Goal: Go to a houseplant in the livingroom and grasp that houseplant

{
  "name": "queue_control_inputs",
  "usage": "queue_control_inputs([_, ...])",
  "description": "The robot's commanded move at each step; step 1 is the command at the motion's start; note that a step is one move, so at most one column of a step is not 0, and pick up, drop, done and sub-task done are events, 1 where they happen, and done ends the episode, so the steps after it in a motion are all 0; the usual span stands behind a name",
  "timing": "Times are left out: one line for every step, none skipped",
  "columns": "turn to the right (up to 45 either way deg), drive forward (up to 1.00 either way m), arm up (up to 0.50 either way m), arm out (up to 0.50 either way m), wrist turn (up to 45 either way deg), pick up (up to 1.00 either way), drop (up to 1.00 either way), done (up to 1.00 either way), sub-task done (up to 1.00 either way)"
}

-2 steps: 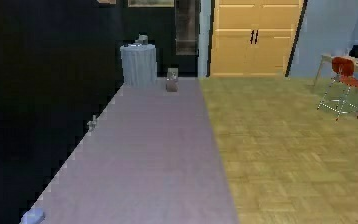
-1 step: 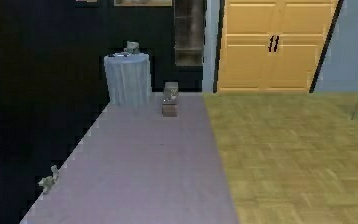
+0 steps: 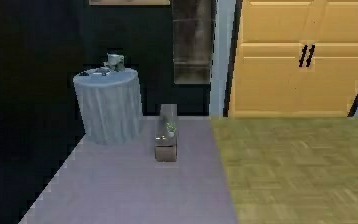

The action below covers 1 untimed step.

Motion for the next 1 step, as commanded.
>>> queue_control_inputs([0.0,1.0,0.0,0.0,0.0,0.0,0.0,0.0,0.0])
